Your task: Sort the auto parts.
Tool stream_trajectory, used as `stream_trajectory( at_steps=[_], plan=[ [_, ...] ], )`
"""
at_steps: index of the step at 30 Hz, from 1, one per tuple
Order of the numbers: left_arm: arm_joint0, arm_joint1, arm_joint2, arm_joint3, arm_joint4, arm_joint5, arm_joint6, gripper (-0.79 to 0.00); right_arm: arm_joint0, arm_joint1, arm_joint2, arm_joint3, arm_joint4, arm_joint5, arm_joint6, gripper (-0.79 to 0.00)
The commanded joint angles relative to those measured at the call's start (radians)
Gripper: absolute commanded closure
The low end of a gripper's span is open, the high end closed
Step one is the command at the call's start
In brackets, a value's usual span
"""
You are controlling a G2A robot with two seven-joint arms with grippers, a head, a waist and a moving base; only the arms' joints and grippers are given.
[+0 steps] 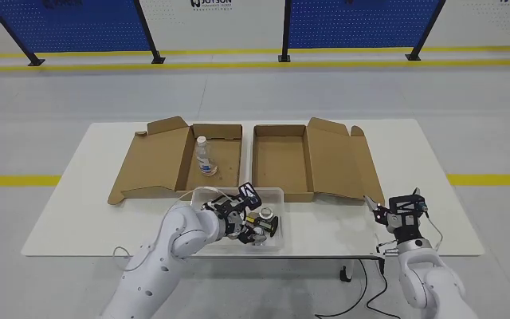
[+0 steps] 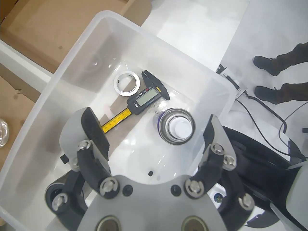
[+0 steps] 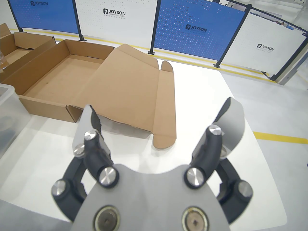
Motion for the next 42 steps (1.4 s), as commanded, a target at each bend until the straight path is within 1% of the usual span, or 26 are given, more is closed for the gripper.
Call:
stream_trajectory(
  at_steps=[1, 3, 5, 6, 9, 11, 12, 13, 14, 15, 17, 20, 22, 26, 29, 31, 34, 35, 36, 37, 39, 41, 42],
  plan=[
    [-0.006, 0.002, 0.005, 0.007, 0.002, -0.003, -0.009, -0.745, 0.000, 0.000, 0.000, 0.000, 0.000, 0.000, 0.000, -0.785],
    [-0.009, 0.003, 0.009, 0.012, -0.004, -0.005, -0.013, -0.671, 0.000, 0.000, 0.000, 0.000, 0.000, 0.000, 0.000, -0.785],
    [-0.012, 0.004, 0.015, 0.015, -0.007, -0.009, -0.020, -0.489, 0.000, 0.000, 0.000, 0.000, 0.000, 0.000, 0.000, -0.785],
    [-0.013, 0.005, 0.018, 0.016, -0.008, -0.010, -0.023, -0.474, 0.000, 0.000, 0.000, 0.000, 0.000, 0.000, 0.000, -0.785],
    [-0.020, 0.006, 0.030, 0.023, -0.003, -0.009, -0.027, -0.468, 0.000, 0.000, 0.000, 0.000, 0.000, 0.000, 0.000, -0.785],
    [-0.024, 0.007, 0.040, 0.028, 0.003, -0.009, -0.027, -0.437, 0.000, 0.000, 0.000, 0.000, 0.000, 0.000, 0.000, -0.785],
    [-0.026, 0.007, 0.044, 0.030, 0.004, -0.009, -0.025, -0.446, 0.000, 0.000, 0.000, 0.000, 0.000, 0.000, 0.000, -0.785],
    [-0.028, 0.007, 0.048, 0.032, 0.005, -0.011, -0.026, -0.489, 0.000, 0.000, 0.000, 0.000, 0.000, 0.000, 0.000, -0.785],
    [-0.031, 0.008, 0.053, 0.033, 0.010, -0.017, -0.028, -0.511, 0.000, 0.000, 0.000, 0.000, 0.000, 0.000, 0.000, -0.785],
    [-0.034, 0.008, 0.056, 0.036, 0.012, -0.019, -0.026, -0.505, 0.000, 0.000, 0.000, 0.000, 0.000, 0.000, 0.000, -0.785],
    [-0.037, 0.009, 0.060, 0.040, 0.011, -0.016, -0.024, -0.468, 0.000, 0.000, 0.000, 0.000, 0.000, 0.000, 0.000, -0.785],
    [-0.042, 0.010, 0.069, 0.045, 0.010, -0.016, -0.020, -0.474, 0.000, 0.000, 0.000, 0.000, 0.000, 0.000, 0.000, -0.785],
    [-0.045, 0.011, 0.074, 0.049, 0.007, -0.020, -0.018, -0.446, 0.000, 0.000, 0.000, 0.000, 0.000, 0.000, 0.000, -0.785],
    [-0.050, 0.013, 0.084, 0.056, 0.006, -0.023, -0.013, -0.437, 0.000, 0.000, 0.000, 0.000, 0.000, 0.000, 0.000, -0.785],
    [-0.056, 0.015, 0.095, 0.056, 0.009, -0.045, -0.016, -0.425, 0.000, 0.000, 0.000, 0.000, 0.000, 0.000, 0.000, -0.785],
    [-0.056, 0.016, 0.098, 0.057, 0.009, -0.044, -0.014, -0.382, 0.000, 0.000, 0.000, 0.000, 0.000, 0.000, 0.000, -0.785],
    [-0.059, 0.018, 0.104, 0.057, 0.016, -0.043, -0.016, -0.342, 0.000, 0.000, 0.000, 0.000, 0.000, 0.000, 0.000, -0.785],
    [-0.060, 0.018, 0.106, 0.057, 0.017, -0.043, -0.015, -0.323, 0.000, 0.000, 0.000, 0.000, 0.000, 0.000, 0.000, -0.785],
    [-0.061, 0.019, 0.107, 0.057, 0.014, -0.044, -0.013, -0.280, 0.000, 0.000, 0.000, 0.000, 0.000, 0.000, 0.000, -0.785],
    [-0.062, 0.020, 0.108, 0.058, 0.015, -0.044, -0.012, -0.215, 0.000, 0.000, 0.000, 0.000, 0.000, 0.000, 0.000, -0.785],
    [-0.064, 0.021, 0.110, 0.058, 0.016, -0.043, -0.008, -0.157, 0.000, 0.000, 0.000, 0.000, 0.000, 0.000, 0.000, -0.785],
    [-0.065, 0.022, 0.111, 0.058, 0.015, -0.041, -0.003, 0.000, 0.000, 0.000, 0.000, 0.000, 0.000, 0.000, 0.000, -0.785],
    [-0.066, 0.023, 0.111, 0.058, 0.013, -0.043, 0.001, 0.000, 0.000, 0.000, 0.000, 0.000, 0.000, 0.000, 0.000, -0.785]
  ],
)
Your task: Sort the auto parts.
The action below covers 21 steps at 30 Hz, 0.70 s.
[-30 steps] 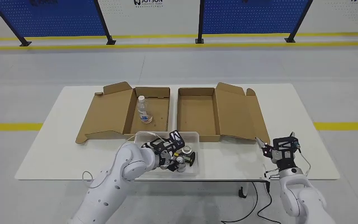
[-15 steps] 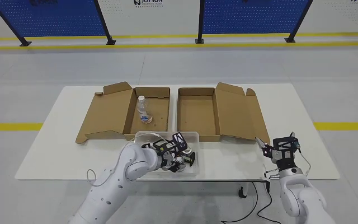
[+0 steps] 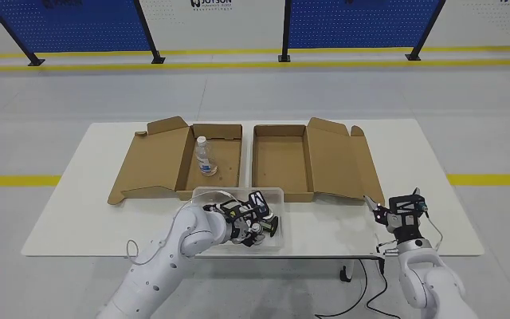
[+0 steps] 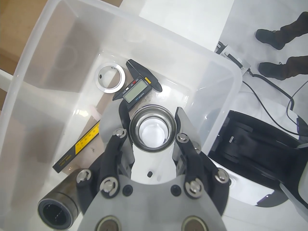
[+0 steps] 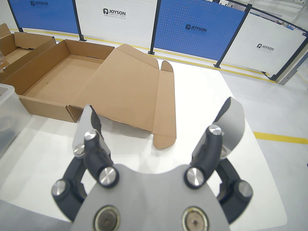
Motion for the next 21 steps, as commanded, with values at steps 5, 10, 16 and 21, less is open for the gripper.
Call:
stream_trajectory(
  at_steps=[5, 10, 16, 21],
  plan=[
    [-0.003, 0.004, -0.002, -0.006, -0.011, -0.004, 0.023, 0.000, 0.000, 0.000, 0.000, 0.000, 0.000, 0.000, 0.000, -0.785],
    [0.004, 0.011, -0.016, -0.022, -0.019, -0.009, 0.048, 0.000, 0.000, 0.000, 0.000, 0.000, 0.000, 0.000, 0.000, -0.785],
    [0.015, 0.021, -0.036, -0.062, -0.029, -0.030, 0.058, 0.000, 0.000, 0.000, 0.000, 0.000, 0.000, 0.000, 0.000, -0.785],
    [0.022, 0.028, -0.046, -0.091, -0.038, -0.040, 0.060, 0.000, 0.000, 0.000, 0.000, 0.000, 0.000, 0.000, 0.000, -0.785]
  ],
)
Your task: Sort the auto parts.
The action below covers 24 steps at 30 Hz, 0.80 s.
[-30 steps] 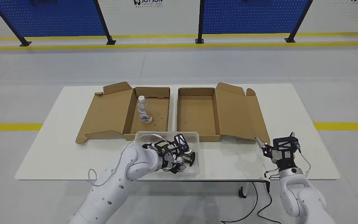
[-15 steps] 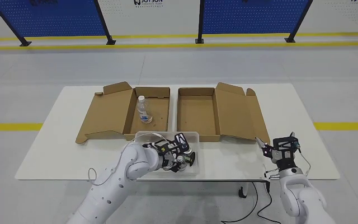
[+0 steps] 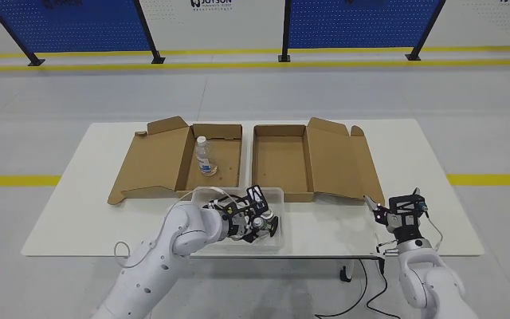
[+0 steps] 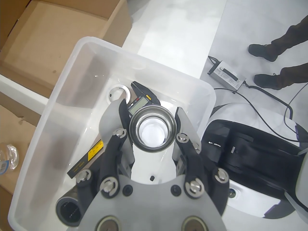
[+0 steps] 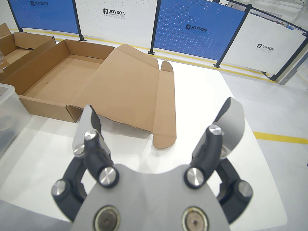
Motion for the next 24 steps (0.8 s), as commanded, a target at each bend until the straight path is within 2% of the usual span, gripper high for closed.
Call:
stream_trajectory(
  at_steps=[1, 8, 17, 24],
  plan=[
    [0.002, 0.003, -0.005, -0.011, -0.001, -0.003, 0.000, 0.000, 0.000, 0.000, 0.000, 0.000, 0.000, 0.000, 0.000, -0.785],
    [0.002, 0.016, -0.059, -0.041, -0.018, 0.025, -0.001, 0.000, 0.000, 0.000, 0.000, 0.000, 0.000, 0.000, 0.000, -0.785],
    [0.015, 0.033, -0.160, -0.102, -0.013, 0.129, 0.017, 0.000, 0.000, 0.000, 0.000, 0.000, 0.000, 0.000, 0.000, -0.785],
    [0.012, 0.034, -0.198, -0.100, 0.027, 0.297, 0.036, 0.000, 0.000, 0.000, 0.000, 0.000, 0.000, 0.000, 0.000, -0.785]
  ],
)
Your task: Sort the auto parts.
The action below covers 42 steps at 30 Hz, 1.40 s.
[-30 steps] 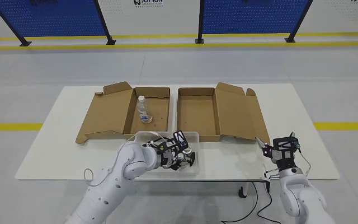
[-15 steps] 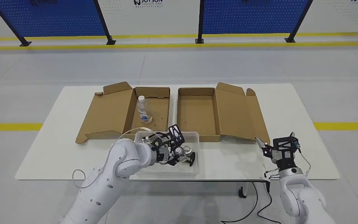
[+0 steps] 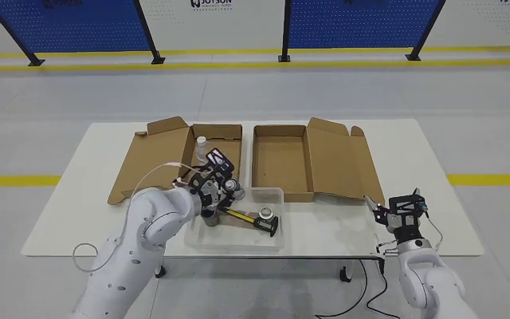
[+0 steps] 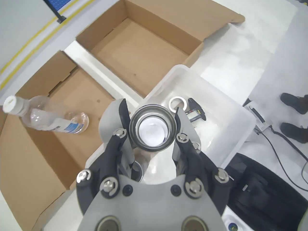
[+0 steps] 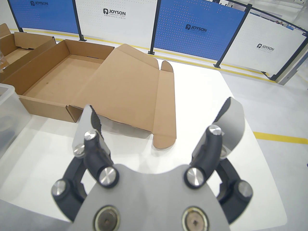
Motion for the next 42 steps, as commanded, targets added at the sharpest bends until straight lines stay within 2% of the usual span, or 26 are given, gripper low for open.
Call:
stream_trajectory(
  at_steps=[1, 8, 11, 18, 37, 42],
  plan=[
    [-0.007, -0.003, 0.004, 0.007, 0.008, 0.052, 0.017, 0.000, 0.000, 0.000, 0.000, 0.000, 0.000, 0.000, 0.000, -0.785],
    [-0.079, -0.013, 0.026, 0.075, 0.060, 0.156, 0.052, 0.000, 0.000, 0.000, 0.000, 0.000, 0.000, 0.000, 0.000, -0.785],
    [-0.116, -0.018, 0.048, 0.107, 0.071, 0.167, 0.050, 0.000, 0.000, 0.000, 0.000, 0.000, 0.000, 0.000, 0.000, -0.785],
    [-0.201, -0.039, 0.137, 0.194, 0.140, 0.214, 0.056, 0.000, 0.000, 0.000, 0.000, 0.000, 0.000, 0.000, 0.000, -0.785],
    [-0.434, -0.117, 0.334, 0.559, 0.200, 0.236, 0.127, 0.000, 0.000, 0.000, 0.000, 0.000, 0.000, 0.000, 0.000, -0.785],
    [-0.484, -0.140, 0.387, 0.658, 0.228, 0.212, 0.151, 0.000, 0.000, 0.000, 0.000, 0.000, 0.000, 0.000, 0.000, -0.785]
  ],
)
